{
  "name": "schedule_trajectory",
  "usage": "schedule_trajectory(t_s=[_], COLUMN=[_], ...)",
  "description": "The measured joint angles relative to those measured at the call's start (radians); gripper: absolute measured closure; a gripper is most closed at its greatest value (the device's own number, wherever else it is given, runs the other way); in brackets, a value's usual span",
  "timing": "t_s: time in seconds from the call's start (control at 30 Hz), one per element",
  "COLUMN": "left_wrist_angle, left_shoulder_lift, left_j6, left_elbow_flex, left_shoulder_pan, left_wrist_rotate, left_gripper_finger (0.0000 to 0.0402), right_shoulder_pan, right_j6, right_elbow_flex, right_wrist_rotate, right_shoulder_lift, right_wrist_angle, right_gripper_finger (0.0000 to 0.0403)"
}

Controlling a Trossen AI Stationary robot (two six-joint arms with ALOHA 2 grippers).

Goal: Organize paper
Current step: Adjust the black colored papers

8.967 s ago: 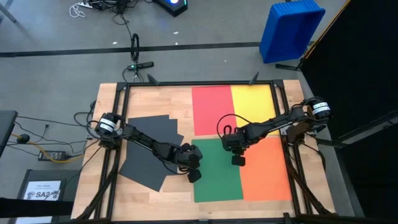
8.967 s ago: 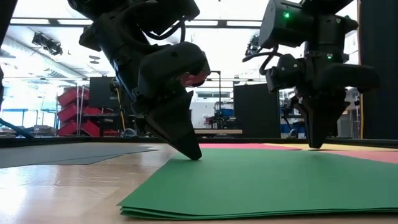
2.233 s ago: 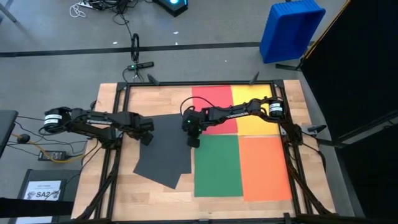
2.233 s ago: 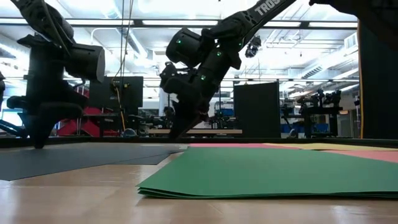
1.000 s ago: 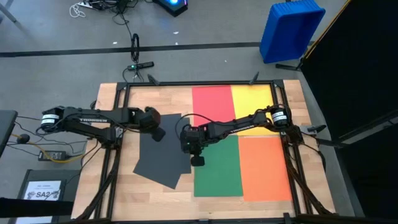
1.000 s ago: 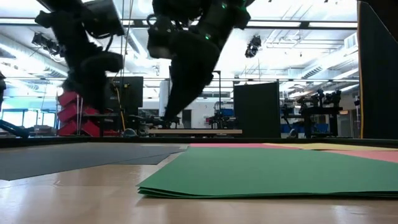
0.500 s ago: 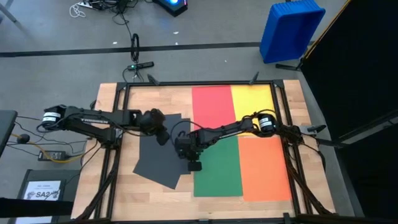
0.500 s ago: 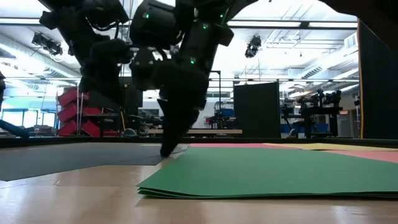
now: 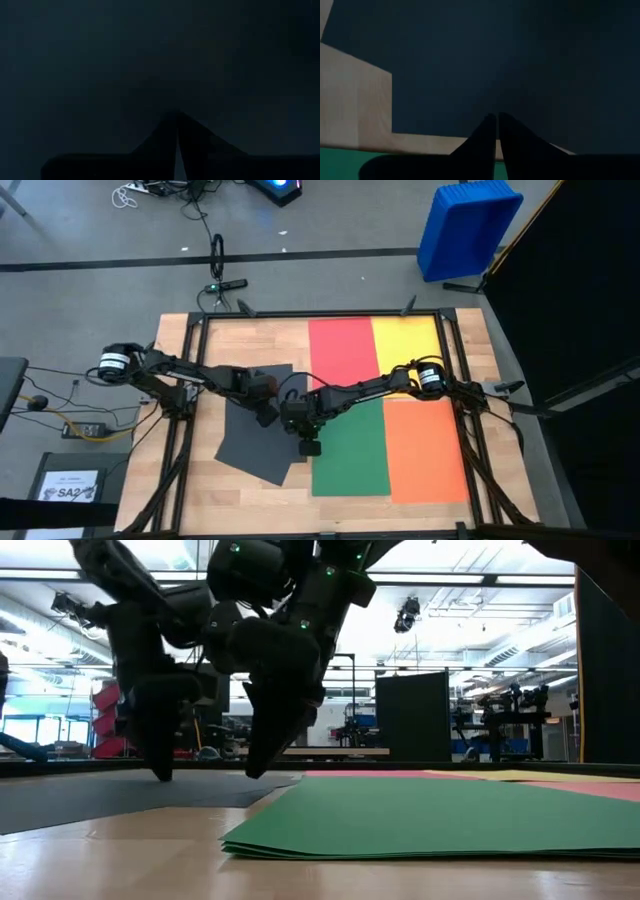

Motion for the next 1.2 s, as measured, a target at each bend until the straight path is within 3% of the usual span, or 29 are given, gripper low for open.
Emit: schedule_trajectory(t_s=[0.3,0.5,0.77,1.0,1.1,1.2], left_wrist_angle=[0.034,0.003,-0.084,-0.396,-0.52,-0.522], left_shoulder_lift=[-0.056,-0.127,-0.354,-0.491,-0.491,-0.471], left_j6=[-0.216,-0.295,-0.346,-0.542,-0.64,-0.651], left_elbow_flex=[-0.061,-0.069,-0.067,-0.066,-0.066,-0.066], left_shoulder_pan=[-0.141,-0.217,-0.283,-0.365,-0.366,-0.362], left_wrist_rotate=[0.0,-0.12,-0.266,-0.341,-0.326,-0.313], left_gripper_finger=[0.0402,0.0402,0.0402,0.0402,0.0402,0.0402], right_shoulder_pan=[0.006,0.012,0.037,0.013,0.0,-0.015], right_j6=[0.038,0.041,0.035,0.141,0.149,0.141], right_elbow_flex=[-0.002,-0.003,-0.078,-0.328,-0.344,-0.344], right_wrist_rotate=[0.009,0.012,0.049,0.035,0.023,0.026], right_shoulder_lift=[-0.002,-0.011,-0.094,-0.17,-0.175,-0.174], right_wrist_angle=[0.002,0.025,0.082,0.312,0.354,0.351], right_gripper_finger=[0.0403,0.0403,0.0403,0.0403,0.0403,0.0403])
